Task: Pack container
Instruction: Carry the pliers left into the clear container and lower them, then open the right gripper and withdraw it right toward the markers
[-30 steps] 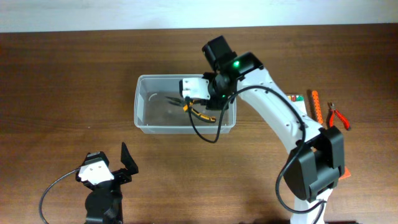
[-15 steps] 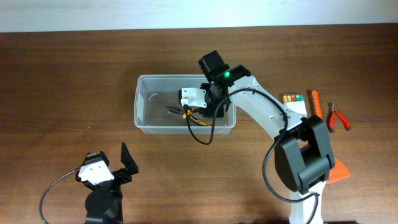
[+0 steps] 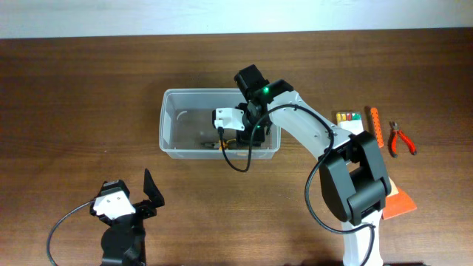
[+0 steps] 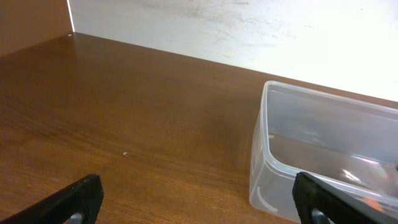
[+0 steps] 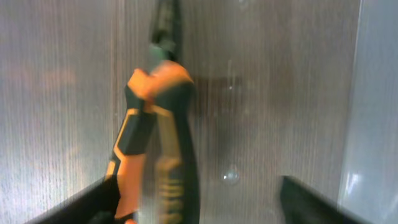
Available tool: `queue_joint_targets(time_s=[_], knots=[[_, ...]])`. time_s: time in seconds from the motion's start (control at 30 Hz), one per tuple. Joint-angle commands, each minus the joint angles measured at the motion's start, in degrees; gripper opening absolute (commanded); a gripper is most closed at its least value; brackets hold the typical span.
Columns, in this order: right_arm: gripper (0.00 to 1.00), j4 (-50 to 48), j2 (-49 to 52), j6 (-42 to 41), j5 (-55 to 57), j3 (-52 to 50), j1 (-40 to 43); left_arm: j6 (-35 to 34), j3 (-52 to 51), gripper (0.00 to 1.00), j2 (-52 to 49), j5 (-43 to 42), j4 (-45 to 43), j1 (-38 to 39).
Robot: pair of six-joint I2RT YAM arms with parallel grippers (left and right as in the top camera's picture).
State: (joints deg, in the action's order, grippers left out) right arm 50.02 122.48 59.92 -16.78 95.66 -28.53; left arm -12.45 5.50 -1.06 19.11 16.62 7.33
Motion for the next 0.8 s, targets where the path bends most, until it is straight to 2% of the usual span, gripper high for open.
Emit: queue_joint_targets(time_s=[0.0, 0.07, 0.17, 0.33, 0.47, 0.6, 0.77], knots=[[0.94, -0.3, -0.5, -6.8, -4.4, 1.3, -0.4, 0.5, -0.2, 0.99, 0.4, 0.2, 0.1, 0.2], [1.00, -0.2, -1.5, -12.9, -4.3, 3.3, -0.2, 0.5, -0.2, 0.99, 0.4, 0.2, 0.1, 0.2], [0.99, 2.2, -3.6, -21.2, -3.5, 8.4, 1.0, 0.5, -0.2, 0.99, 0.4, 0.2, 0.1, 0.2], [0.99, 12.9, -7.2, -29.6, -3.5, 20.2, 6.0, 0.5, -0.2, 0.99, 0.4, 0.2, 0.1, 0.2], [0.99, 21.9, -9.3, -37.9, -3.4, 32.0, 14.3, 0.5, -0.2, 0.99, 0.4, 0.2, 0.1, 0.2], [0.99, 32.7, -9.3, -39.6, -2.9, 38.3, 23.6, 0.5, -0.2, 0.99, 0.4, 0.2, 0.1, 0.2], [0.99, 38.1, -8.8, -39.6, 0.1, 37.8, 34.8, 0.5, -0.2, 0.99, 0.4, 0.2, 0.1, 0.2]])
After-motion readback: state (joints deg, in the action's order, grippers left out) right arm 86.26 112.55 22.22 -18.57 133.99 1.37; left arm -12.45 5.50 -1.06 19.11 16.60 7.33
